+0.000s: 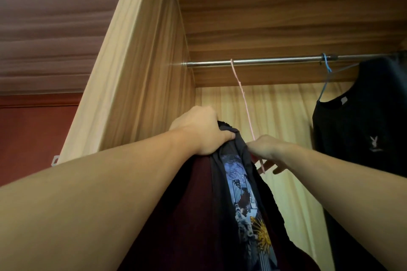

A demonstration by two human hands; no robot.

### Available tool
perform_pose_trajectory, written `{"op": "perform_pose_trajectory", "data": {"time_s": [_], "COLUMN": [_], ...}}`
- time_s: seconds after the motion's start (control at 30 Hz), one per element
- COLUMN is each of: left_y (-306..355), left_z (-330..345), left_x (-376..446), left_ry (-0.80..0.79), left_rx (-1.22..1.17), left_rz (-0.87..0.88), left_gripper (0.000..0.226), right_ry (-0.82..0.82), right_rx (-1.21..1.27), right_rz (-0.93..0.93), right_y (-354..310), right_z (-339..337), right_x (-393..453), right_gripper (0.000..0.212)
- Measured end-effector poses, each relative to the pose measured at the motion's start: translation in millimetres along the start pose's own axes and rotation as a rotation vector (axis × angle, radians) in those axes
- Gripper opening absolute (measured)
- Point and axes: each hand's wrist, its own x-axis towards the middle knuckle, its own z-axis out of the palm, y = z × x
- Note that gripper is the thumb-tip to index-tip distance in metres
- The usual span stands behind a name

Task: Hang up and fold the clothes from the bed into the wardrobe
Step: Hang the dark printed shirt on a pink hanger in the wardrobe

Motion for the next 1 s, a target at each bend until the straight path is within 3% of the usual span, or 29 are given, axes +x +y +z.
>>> {"op": "perform_pose_trajectory", "data": {"time_s": [0.2,0.4,0.5,0.67,0.77,0.83,0.93,1.0], "left_y": [-1,-2,-2,4,8,9,10,11], "left_z": [1,17,25,15,4,0,7,19], "left_x": [-6,-31,-48,-64,-71,-78,-91,-102], "left_ry": [-0.014,-0.070,-0.117,-0.109,-0.091,-0.089,-0.097,-0.135], "left_rx": [-0.012,-0.028,-0.032,-0.072,-0.101,-0.122,-0.197,-0.288], "left_rz": [-0.007,-0.022,-0.025,-0.012,-0.007,-0.001,0.033,0.031], "left_gripper": [0.047,0.051,0.051,0.051,0.053,0.052,0.050,0.049], "right_ry": [0.264,0.143,0.151,0.219,0.047,-0.104,-0.298,-0.322], "right_rx": [-0.027,-0.068,0.142,0.079,0.392,0.460,0.384,0.318], "right_rz": [-0.112,0.039,0.033,-0.116,0.043,0.097,0.028,-0.014], "right_y": [52,100,105,103,83,65,36,27], "right_z": [19,26,25,15,-7,-13,-7,2], "right_x": [-4,-32,-42,-69,-86,-108,-148,-170], "right_gripper": [0.049,0.020,0.026,0.035,0.013,0.025,0.052,0.042]}}
